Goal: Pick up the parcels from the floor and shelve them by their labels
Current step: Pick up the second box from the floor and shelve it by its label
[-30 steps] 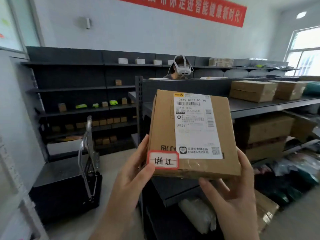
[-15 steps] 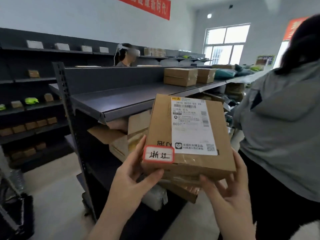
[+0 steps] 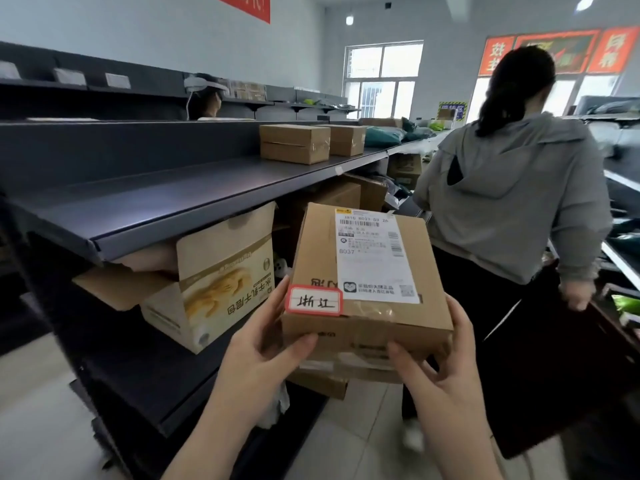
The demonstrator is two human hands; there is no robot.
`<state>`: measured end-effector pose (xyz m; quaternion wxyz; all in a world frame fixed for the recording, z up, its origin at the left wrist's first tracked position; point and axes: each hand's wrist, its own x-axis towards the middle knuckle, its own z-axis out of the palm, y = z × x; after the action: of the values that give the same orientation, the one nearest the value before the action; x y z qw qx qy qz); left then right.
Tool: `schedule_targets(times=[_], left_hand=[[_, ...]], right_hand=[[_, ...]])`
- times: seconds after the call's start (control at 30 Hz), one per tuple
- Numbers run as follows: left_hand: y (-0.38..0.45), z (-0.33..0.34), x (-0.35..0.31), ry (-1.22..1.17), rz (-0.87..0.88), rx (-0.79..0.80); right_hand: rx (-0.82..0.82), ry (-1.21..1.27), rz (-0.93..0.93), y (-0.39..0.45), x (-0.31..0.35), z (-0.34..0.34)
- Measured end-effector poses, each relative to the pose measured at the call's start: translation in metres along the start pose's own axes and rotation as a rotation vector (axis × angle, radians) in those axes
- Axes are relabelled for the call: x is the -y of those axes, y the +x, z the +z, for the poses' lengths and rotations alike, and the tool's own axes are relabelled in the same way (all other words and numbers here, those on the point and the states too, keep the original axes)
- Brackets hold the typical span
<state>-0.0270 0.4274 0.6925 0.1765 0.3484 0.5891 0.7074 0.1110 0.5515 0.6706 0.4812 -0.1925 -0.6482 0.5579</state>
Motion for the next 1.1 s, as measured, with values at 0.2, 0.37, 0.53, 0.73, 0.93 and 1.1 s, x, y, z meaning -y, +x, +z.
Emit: schedule_targets(times=[0.2, 0.37, 0.53, 0.73, 0.93, 1.1], left_hand=[[0.034, 0.013, 0.012, 0.058, -0.058, 0.030], [0.069, 0.029, 0.025, 0.107, -0.093, 0.050], [0.103, 0.055, 0.042, 0.146, -0.116, 0.076], [0.138, 0.095, 0.056, 0.192, -0.134, 0.080], [0.173, 0.144, 0.072, 0.172, -0.145, 0.121], [0.198, 0.176, 0.088, 0.157, -0.178, 0.185]], right_hand=[[-0.005, -0.018, 0.030, 0.033, -0.014, -0.006], [-0.024, -0.010, 0.057, 0.063, -0.029, -0.016], [-0.078, -0.043, 0.083, 0.096, -0.050, -0.036], [-0.088, -0.046, 0.150, 0.134, -0.062, -0.066], [-0.122, -0.087, 0.181, 0.173, -0.077, -0.110], [-0.170, -0.111, 0.213, 0.194, -0.092, -0.138]])
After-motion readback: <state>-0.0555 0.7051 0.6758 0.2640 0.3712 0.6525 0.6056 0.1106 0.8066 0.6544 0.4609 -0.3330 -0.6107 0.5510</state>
